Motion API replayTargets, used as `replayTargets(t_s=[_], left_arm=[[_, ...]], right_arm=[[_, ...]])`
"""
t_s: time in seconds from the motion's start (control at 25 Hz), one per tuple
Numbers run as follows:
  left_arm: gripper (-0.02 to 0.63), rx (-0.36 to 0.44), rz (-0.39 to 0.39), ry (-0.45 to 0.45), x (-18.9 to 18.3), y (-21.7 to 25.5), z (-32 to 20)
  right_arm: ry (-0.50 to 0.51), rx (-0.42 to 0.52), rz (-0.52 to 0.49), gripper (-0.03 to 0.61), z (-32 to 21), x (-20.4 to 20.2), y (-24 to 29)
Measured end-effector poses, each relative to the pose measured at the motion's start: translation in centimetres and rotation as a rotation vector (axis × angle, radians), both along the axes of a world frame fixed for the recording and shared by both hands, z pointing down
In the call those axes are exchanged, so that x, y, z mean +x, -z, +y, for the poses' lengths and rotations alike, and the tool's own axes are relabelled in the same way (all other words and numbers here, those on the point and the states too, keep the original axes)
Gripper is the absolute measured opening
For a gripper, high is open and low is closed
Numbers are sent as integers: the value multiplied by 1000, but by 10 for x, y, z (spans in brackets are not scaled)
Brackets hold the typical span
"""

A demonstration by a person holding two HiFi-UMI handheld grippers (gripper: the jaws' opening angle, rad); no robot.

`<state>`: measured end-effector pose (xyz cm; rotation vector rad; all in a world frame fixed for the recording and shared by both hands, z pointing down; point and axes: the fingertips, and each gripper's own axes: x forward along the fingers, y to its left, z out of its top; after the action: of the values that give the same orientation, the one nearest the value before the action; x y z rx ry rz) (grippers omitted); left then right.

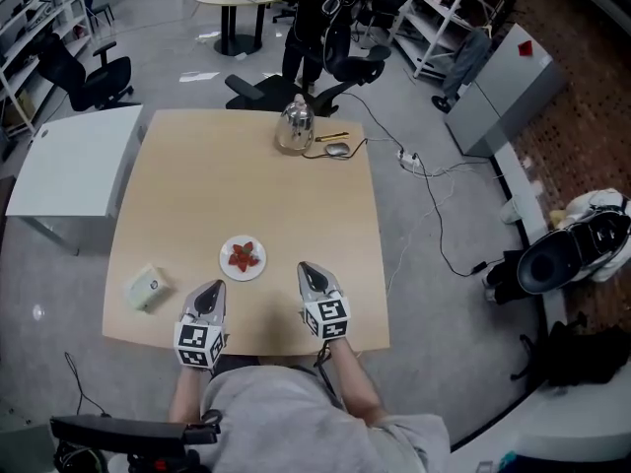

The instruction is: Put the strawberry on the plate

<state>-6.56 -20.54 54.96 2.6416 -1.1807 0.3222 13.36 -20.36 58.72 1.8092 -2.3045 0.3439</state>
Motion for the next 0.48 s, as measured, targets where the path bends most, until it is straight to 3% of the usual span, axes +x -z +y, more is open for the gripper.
replayTargets(t_s=[0.48], left_arm=[[20, 46, 6, -38, 14, 15, 27]], right_arm=[[-56, 78, -6, 7, 62, 20, 35]])
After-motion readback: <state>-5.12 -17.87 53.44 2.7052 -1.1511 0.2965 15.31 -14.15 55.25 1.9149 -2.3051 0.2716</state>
